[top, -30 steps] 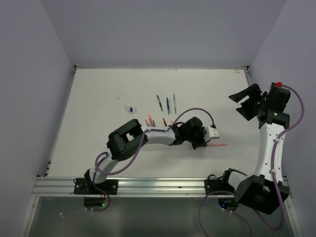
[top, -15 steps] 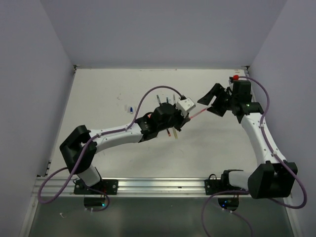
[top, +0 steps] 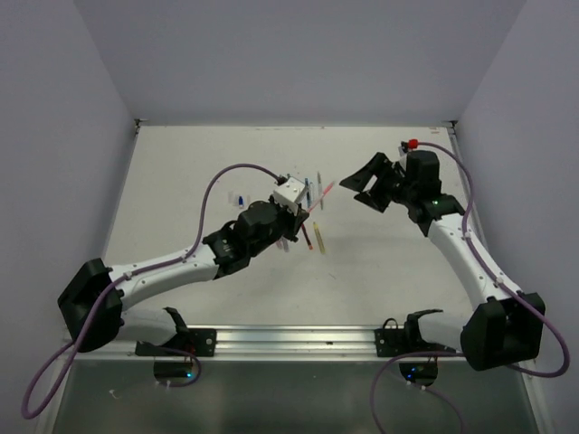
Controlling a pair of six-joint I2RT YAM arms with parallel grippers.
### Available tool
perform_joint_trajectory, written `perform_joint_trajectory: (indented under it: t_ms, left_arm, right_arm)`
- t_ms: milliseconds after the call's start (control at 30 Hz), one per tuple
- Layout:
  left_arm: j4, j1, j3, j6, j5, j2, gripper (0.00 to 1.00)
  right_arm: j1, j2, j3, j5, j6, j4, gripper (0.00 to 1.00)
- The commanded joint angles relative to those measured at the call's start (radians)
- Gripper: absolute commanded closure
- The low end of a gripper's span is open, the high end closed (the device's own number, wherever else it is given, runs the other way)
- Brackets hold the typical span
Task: Open the pen caps
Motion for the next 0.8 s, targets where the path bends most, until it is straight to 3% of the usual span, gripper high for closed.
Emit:
perform_joint_trajectory:
  t_ms: [0, 133, 333, 433, 533, 567, 600, 633, 667, 733, 767]
  left_arm:
    - [0.079, 0.009, -0.029, -0.039, -0.084, -0.066, 1.0]
    - [0.095, 0.013, -0.035, -0.062, -0.101, -0.089, 1.0]
    - [0.113, 0.016, -0.041, -0.082, -0.086, -0.12, 1.0]
    - [0.113, 0.018, -0.043, -0.091, -0.07, -0.148, 1.0]
    - [0.103, 0.018, -0.043, -0.093, -0.064, -0.158, 1.0]
    - [0.096, 0.019, -0.043, -0.095, -0.061, -0.158, 1.0]
    - [0.092, 0.022, -0.043, -0.095, -0.038, -0.158, 1.0]
    - [0.089, 0.027, -0.046, -0.092, -0.032, -0.158, 1.0]
    - [0.086, 0.029, -0.049, -0.095, -0.032, -0.158, 1.0]
    - [0.055, 0.033, -0.056, -0.105, -0.041, -0.163, 0.89]
    - [0.04, 0.038, -0.064, -0.111, -0.049, -0.171, 0.7]
  right_arm:
    - [0.109, 0.019, -0.02, 0.015, 0.093, 0.157, 0.29]
    - [0.201, 0.058, -0.016, 0.061, 0.154, 0.258, 0.36]
    - [0.296, 0.162, 0.036, 0.111, 0.17, 0.289, 0.41]
    - [0.326, 0.212, 0.067, 0.123, 0.176, 0.309, 0.48]
    - [0.345, 0.248, 0.098, 0.12, 0.185, 0.339, 0.67]
    - [0.347, 0.255, 0.104, 0.12, 0.185, 0.339, 0.84]
    - [0.35, 0.257, 0.11, 0.121, 0.174, 0.333, 0.94]
    - [0.35, 0.259, 0.118, 0.124, 0.165, 0.324, 1.0]
    - [0.35, 0.256, 0.128, 0.143, 0.153, 0.283, 1.0]
    - [0.35, 0.246, 0.133, 0.151, 0.124, 0.267, 1.0]
    - [0.35, 0.239, 0.136, 0.152, 0.112, 0.245, 1.0]
